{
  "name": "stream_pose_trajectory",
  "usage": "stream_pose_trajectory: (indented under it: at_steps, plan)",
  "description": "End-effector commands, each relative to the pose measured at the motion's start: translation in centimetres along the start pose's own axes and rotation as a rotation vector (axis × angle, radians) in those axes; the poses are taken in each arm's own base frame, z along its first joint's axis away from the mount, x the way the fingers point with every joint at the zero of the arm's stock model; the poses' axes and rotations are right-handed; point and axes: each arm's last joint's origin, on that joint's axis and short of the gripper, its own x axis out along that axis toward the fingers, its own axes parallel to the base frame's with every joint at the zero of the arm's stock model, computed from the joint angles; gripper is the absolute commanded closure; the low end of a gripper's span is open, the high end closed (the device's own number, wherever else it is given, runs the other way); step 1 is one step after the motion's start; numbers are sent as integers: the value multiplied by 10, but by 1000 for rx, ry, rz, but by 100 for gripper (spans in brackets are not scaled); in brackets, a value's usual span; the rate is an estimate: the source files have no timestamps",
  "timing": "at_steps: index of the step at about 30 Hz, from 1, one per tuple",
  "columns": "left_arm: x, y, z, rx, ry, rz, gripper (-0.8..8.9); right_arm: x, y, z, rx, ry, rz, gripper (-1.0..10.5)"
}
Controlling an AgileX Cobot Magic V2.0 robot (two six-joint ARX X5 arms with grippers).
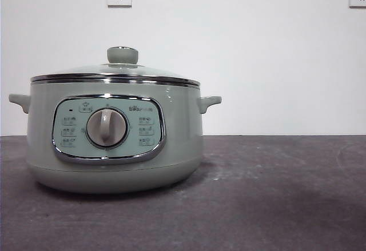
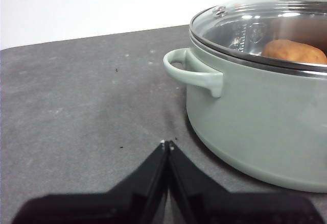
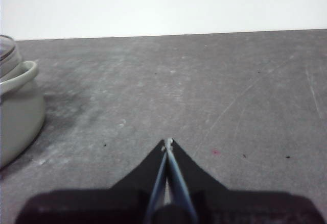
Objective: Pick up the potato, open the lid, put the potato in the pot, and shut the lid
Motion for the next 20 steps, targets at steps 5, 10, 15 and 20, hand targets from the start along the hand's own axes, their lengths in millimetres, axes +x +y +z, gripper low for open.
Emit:
stream_pose_trajectory:
  at_steps: [5, 10, 15, 20]
  plan:
    - [1, 0, -4, -5, 10, -2, 817, 3, -1, -18, 26, 36, -3, 946]
    - [1, 0, -4, -5, 10, -2, 817, 3, -1, -20, 67, 49, -5, 946]
    - [1, 0, -4, -5, 10, -2, 817, 3, -1, -20, 69, 54, -10, 946]
    - [1, 0, -4, -5, 10, -2, 817, 3, -1, -20, 69, 55, -10, 946]
